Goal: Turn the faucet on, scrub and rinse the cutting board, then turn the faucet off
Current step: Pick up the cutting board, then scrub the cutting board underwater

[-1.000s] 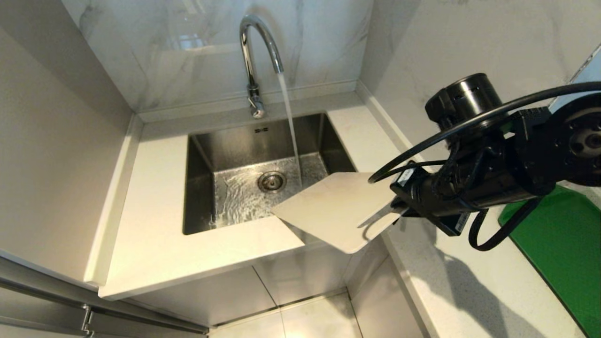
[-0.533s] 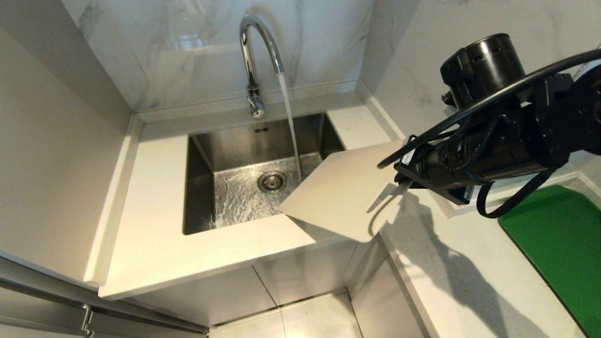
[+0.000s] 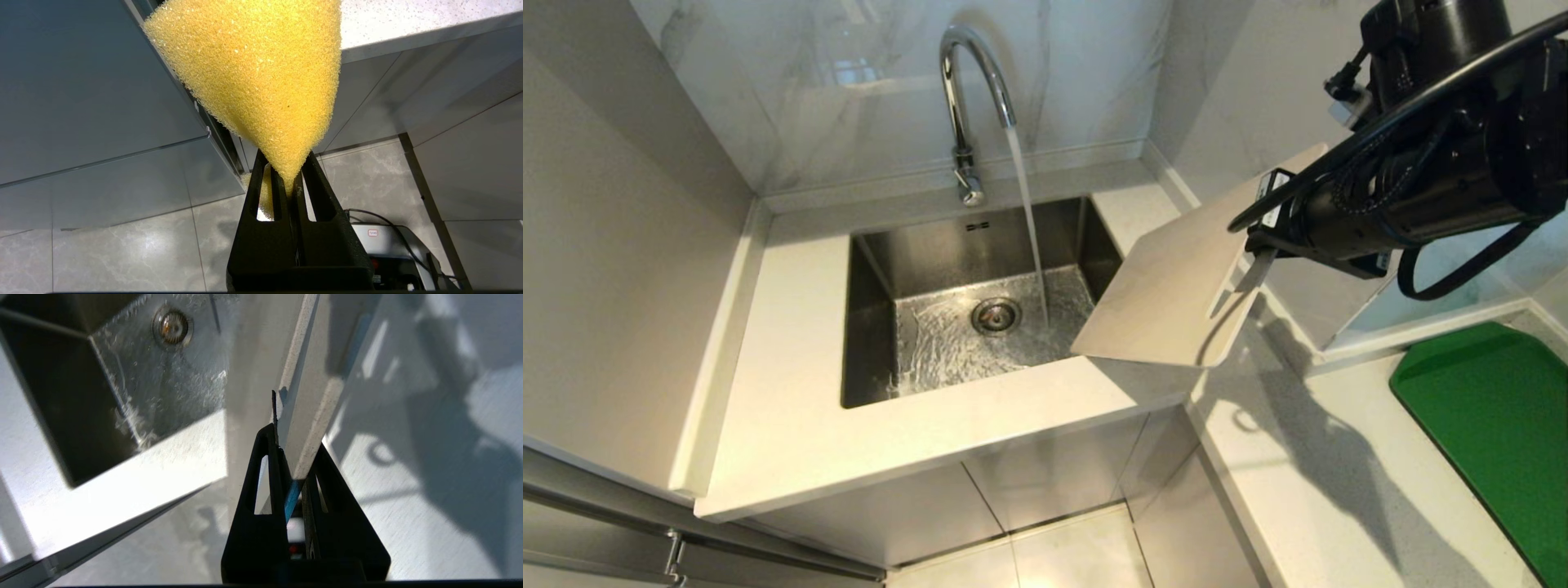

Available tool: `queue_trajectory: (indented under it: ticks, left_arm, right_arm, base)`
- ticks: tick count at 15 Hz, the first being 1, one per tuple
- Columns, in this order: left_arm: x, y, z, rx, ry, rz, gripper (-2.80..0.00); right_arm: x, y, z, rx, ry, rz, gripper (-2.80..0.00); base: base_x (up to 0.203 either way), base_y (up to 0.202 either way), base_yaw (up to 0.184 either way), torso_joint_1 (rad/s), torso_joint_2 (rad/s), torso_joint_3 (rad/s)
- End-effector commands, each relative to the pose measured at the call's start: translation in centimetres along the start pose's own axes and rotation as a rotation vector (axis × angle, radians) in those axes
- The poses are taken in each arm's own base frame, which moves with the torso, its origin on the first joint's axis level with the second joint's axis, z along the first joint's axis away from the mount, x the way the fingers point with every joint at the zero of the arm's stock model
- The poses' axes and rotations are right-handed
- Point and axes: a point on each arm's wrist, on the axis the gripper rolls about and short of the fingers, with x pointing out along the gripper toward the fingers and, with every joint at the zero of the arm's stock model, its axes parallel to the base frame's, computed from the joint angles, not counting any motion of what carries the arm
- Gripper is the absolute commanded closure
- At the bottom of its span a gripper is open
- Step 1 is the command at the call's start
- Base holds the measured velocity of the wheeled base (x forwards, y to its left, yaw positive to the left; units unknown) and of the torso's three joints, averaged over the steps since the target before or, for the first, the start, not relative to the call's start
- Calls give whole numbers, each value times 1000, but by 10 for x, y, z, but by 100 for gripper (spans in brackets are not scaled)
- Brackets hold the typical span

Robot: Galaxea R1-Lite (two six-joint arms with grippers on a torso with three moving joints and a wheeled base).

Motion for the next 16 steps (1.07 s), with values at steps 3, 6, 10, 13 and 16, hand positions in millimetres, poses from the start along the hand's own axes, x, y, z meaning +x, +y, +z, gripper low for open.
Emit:
queue_trajectory:
  ticks: [3,6,10,13,16]
  left_arm:
    - [0,0,0,-1,0,1,0]
    - [0,0,0,-1,-1,1,0]
    - [0,0,0,1,0,1,0]
    - [0,0,0,1,-1,2,0]
    - [0,0,0,1,0,2,0]
  right_arm:
    - [5,-2,19,-44,-57,-8,0]
    - [7,0,21,-40,-68,7,0]
    - [-8,6,38,-28,-145,52,0]
    - [-16,7,43,-18,-189,76,0]
    - [-37,11,51,-5,-248,194,0]
  base:
    - [0,0,0,0,0,0]
    - [0,0,0,0,0,0]
    - [0,0,0,0,0,0]
    - [0,0,0,0,0,0]
    - [0,0,0,0,0,0]
